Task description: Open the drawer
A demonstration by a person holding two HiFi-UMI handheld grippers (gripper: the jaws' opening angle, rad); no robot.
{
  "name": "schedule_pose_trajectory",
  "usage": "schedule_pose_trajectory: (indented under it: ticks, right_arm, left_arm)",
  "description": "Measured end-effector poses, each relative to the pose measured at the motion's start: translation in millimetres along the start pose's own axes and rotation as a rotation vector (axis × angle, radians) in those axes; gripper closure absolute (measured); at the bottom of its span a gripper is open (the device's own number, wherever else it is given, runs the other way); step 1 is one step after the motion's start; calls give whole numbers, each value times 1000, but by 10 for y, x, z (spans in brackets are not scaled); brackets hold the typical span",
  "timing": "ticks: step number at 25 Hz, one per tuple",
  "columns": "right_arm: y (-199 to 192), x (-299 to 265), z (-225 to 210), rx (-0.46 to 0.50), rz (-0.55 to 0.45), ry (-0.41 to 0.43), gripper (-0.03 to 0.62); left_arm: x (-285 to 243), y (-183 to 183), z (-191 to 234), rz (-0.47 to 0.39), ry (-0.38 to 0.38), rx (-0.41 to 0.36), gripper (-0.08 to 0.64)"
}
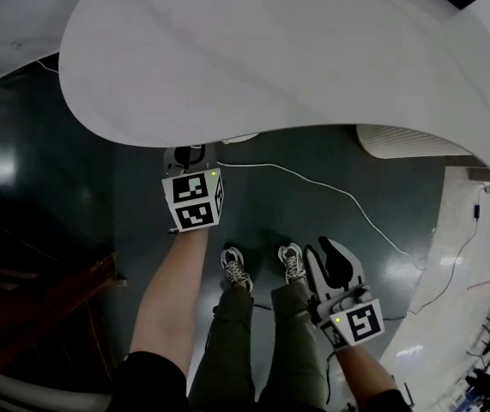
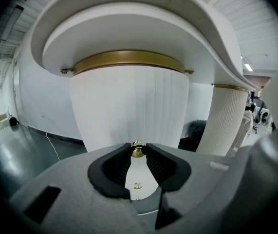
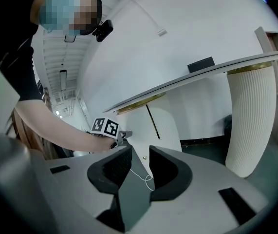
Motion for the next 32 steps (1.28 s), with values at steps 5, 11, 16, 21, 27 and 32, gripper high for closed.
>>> schedule_pose_trajectory:
  ticks: [5, 11, 16, 21, 27, 32]
  right_arm:
    - [85, -83, 3, 32, 8, 47, 480]
    - [192, -77, 147, 81, 23, 122, 480]
    - [283, -68, 331, 113, 26, 205, 480]
    - [258, -34, 464, 181, 73, 265, 479]
    - [351, -17, 614, 213, 69, 338, 479]
    - [353, 12, 724, 244, 80, 394, 480]
  left_arm:
    - [318, -193, -128, -31, 2, -11, 459]
    - [716, -449, -265, 1, -2, 1, 459]
    - [1018, -667, -383, 15, 4, 6, 458]
    - [1240, -830, -442, 17, 15, 15, 458]
    - [1406, -934, -513, 19, 24, 25, 458]
    - [1563, -1029, -574, 13, 31, 26, 457]
Point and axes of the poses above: the fingertips, and each gripper's own axes: x backward along the fingers, z to its left, y out of its top, the point moved 1 cm from there along x, backward along the fingers, and after that the axes turned 11 degrees about -y, right-handed, at the moved point
